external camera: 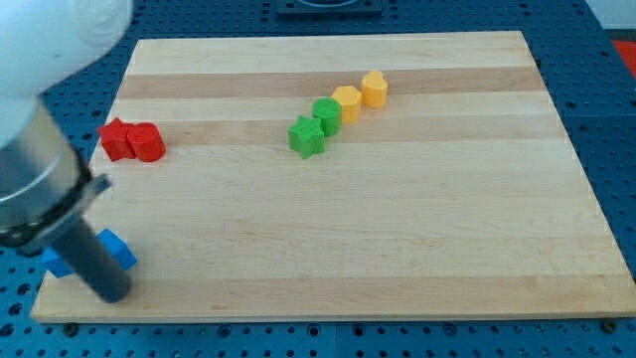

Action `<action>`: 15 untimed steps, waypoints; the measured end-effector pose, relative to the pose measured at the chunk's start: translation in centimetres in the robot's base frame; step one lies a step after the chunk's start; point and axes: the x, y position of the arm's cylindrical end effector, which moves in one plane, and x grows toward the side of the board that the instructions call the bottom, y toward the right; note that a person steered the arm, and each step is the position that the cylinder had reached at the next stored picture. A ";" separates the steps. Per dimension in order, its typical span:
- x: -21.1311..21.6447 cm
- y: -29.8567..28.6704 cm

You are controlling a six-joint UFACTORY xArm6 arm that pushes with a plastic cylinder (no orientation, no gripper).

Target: Move the blue cube diagonally to the bottom right of the yellow heart

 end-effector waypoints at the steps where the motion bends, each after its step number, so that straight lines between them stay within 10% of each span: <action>1: 0.6 -4.6; 5: -5.6 9.2; 8: -5.2 8.7; 12: -7.7 29.5; 15: -4.8 32.9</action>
